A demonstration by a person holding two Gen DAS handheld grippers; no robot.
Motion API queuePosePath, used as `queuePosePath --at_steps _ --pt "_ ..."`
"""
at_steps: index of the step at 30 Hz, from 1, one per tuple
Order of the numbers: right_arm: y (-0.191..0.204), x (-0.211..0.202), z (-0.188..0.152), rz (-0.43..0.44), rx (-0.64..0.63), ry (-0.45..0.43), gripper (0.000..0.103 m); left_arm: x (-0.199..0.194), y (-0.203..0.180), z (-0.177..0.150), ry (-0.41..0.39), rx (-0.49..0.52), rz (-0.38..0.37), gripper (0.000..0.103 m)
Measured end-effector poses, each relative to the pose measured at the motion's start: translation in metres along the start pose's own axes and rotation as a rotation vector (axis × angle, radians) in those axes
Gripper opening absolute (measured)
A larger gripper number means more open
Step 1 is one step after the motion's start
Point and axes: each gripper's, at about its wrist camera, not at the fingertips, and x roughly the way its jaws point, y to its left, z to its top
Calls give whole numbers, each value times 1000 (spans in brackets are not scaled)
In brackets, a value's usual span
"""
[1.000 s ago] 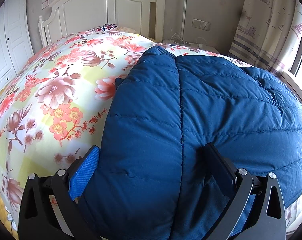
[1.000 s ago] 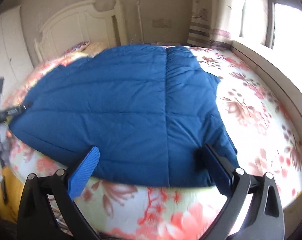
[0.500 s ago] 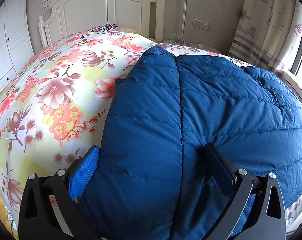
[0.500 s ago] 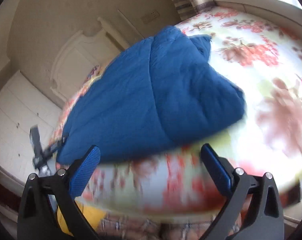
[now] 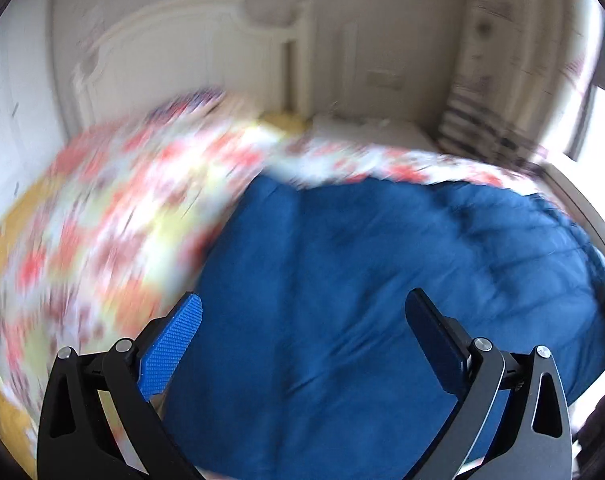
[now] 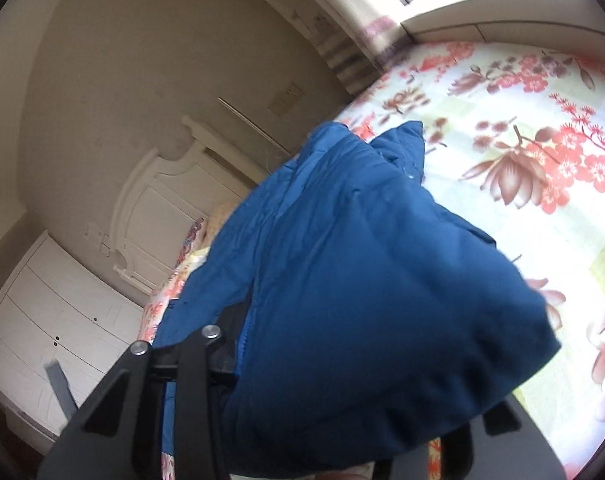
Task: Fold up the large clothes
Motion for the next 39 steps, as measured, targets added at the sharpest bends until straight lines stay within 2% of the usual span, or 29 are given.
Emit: queuePosePath --at_steps 2,4,6,8,11,14,16,17,20,22,23,24,25,26,27,29,30,31,32,34,36,38,39 --pt "4 -6 -1 7 -22 -19 36 19 -41 24 32 74 -23 98" --pt "2 -14 -1 30 -22 -35 36 39 -72 31 84 135 -10 98" --pt "1 -19 2 48 -13 -44 35 47 -103 21 115 203 -24 98" --pt "0 -23 5 57 -19 -44 35 50 -123 -6 113 269 53 98" --pt "-2 -31 10 66 -13 -60 35 31 -117 -33 49 197 21 98" --pt "-1 -31 12 56 -28 -69 35 13 -96 -55 0 119 13 98" --pt "3 -32 11 43 -40 -76 35 20 -104 -67 14 205 19 98" --pt "9 -33 10 33 -59 -84 35 21 -108 -73 -19 261 27 98" --pt "43 -39 6 -24 -168 -122 35 14 -100 -75 14 267 -70 97" --pt "81 -43 2 -68 -300 -157 35 -2 -81 -77 45 300 -249 97" --pt "102 -43 0 -89 -371 -171 35 -11 -67 -75 56 282 -336 98" --pt "130 -42 -5 -118 -473 -190 35 -19 -43 -70 63 215 -424 98" --pt "152 -40 -11 -137 -552 -205 35 -26 -8 -61 52 101 -476 98" --pt "178 -36 -22 -155 -654 -224 35 -28 13 -55 37 31 -474 98" --pt "207 -30 -37 -170 -772 -238 35 -32 52 -47 10 -78 -448 98" --pt "253 -13 -72 -203 -984 -239 35 -42 120 -37 -46 -233 -410 98" --pt "274 -1 -94 -226 -1107 -229 35 -46 139 -36 -61 -267 -384 98" --pt "299 20 -132 -265 -1297 -206 35 -53 158 -35 -80 -295 -351 98" --pt "312 35 -161 -288 -1427 -181 35 -61 177 -35 -102 -320 -330 98" --pt "320 66 -219 -316 -1650 -103 36 -70 193 -35 -118 -341 -315 98" --pt "306 102 -285 -327 -1883 18 41 -74 197 -37 -116 -333 -308 98" --pt "291 112 -319 -361 -2016 -38 41 -75 187 -36 -105 -299 -307 98" --pt "290 111 -322 -361 -2014 -44 41 -73 177 -30 -99 -268 -308 98"
